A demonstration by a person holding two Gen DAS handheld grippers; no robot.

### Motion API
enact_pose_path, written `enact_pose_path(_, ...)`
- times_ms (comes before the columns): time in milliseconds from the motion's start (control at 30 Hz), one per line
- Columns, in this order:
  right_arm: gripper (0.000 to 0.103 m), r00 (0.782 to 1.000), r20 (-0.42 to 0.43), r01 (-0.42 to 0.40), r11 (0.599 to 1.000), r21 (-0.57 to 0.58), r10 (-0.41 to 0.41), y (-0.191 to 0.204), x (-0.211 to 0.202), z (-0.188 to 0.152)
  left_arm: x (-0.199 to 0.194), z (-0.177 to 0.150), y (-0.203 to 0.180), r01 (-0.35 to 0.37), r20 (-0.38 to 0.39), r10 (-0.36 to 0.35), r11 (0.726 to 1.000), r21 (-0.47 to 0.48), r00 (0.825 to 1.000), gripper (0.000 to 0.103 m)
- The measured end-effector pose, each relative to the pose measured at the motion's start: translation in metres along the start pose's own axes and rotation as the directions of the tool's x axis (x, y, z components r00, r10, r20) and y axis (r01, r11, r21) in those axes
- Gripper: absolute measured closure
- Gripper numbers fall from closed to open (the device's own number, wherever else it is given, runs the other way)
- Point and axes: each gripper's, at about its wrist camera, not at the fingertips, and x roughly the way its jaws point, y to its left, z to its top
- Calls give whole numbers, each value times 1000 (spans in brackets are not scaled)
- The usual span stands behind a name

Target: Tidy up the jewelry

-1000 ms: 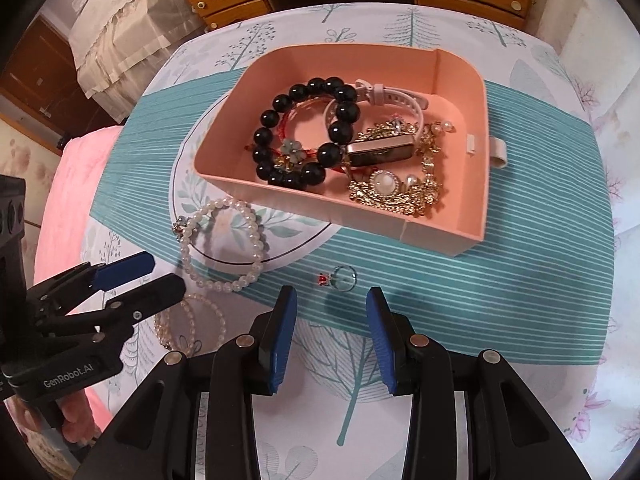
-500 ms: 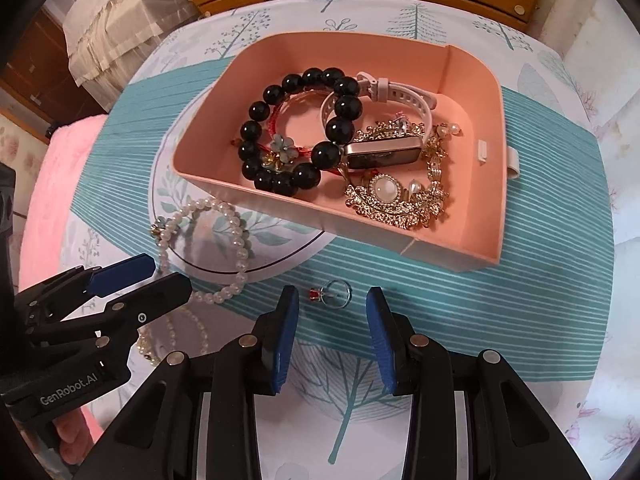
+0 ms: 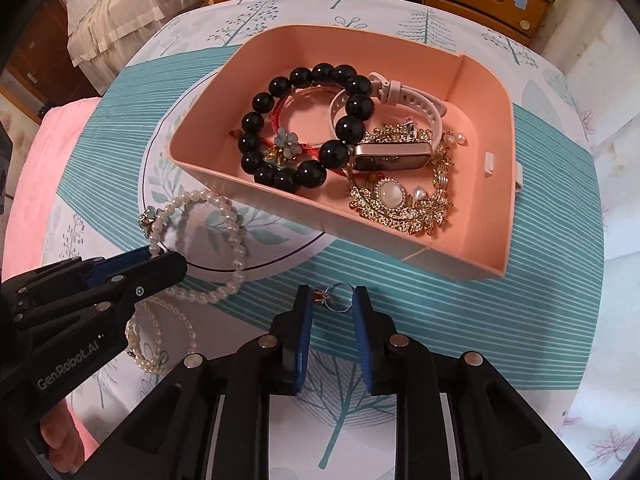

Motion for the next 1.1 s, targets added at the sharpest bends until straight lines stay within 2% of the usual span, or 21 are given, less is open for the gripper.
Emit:
enact_pose_path(67, 84, 1000, 1, -11, 1000, 4, 11, -2, -2, -2, -2, 0, 0, 1, 4, -1, 1000, 1, 1000, 95)
enact_pose_path(133, 92, 1000, 0, -27, 1000, 10, 27, -5, -5, -4, -5, -2, 0, 5, 10, -5, 1000, 6, 1000, 95)
enact_pose_path(167, 93, 999, -4, -38, 999, 14, 38, -6, -6, -5, -7, -2, -1, 8, 14, -8, 1000, 9, 1000, 95)
enact_pose_path(500, 93, 998, 29, -62, 998, 17, 61, -11, -25, -12, -34, -9, -19, 10, 65, -14, 998, 62, 998, 96)
enact_pose_path(600, 93, 999, 35, -38, 999, 9, 38, -10, -28, -11, -38, -9, -21, 9, 75, -13, 998, 64, 997, 96)
enact_pose_path(800, 93, 999, -3, -47, 999, 8, 47, -7, -21, -9, -38, -11, -15, 16, 67, -18, 999, 41, 998, 96)
enact_pose_path(1100, 93, 1000, -28, -4, 1000, 8, 4, -6, -6, -3, -35, -12, -7, 10, 60, -12, 999, 37, 998, 96)
